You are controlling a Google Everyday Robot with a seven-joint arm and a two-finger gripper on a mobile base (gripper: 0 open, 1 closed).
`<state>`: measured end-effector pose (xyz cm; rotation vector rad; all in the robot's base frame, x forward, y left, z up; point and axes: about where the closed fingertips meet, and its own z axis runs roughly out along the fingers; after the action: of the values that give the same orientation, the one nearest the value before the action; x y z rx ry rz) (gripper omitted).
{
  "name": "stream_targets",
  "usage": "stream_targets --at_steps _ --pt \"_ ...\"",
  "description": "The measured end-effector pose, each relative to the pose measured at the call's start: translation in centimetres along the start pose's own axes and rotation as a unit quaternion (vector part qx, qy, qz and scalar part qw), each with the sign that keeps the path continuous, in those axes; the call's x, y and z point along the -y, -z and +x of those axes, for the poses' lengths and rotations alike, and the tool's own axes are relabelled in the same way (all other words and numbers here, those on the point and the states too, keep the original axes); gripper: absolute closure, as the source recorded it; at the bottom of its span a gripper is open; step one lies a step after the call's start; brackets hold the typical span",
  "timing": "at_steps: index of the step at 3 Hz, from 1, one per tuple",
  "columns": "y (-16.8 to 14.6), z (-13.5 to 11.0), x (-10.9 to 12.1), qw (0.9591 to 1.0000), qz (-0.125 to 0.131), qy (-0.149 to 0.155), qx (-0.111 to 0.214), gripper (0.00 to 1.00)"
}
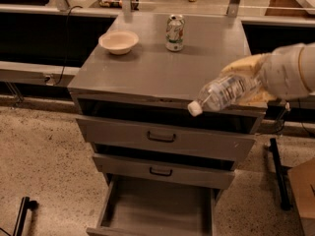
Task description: Pick blue plastic bottle from bottom drawer and place on counter
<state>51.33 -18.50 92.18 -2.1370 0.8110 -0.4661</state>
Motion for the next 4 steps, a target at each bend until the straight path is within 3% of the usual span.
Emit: stream_targets --at_steps 1,2,3,4 --pt "-0.2 4.7 1.0 0.9968 -0.049 -0.060 -0.017 1.00" --pt "-4.4 5.2 4.5 0.9954 -0.052 -0.075 0.030 1.00" --pt "-10.9 3.7 7.2 0.9908 -0.055 -0.078 0.096 1.00" --pt "-14.9 3.5 8.0 0.9867 -0.074 -0.090 0.114 1.00"
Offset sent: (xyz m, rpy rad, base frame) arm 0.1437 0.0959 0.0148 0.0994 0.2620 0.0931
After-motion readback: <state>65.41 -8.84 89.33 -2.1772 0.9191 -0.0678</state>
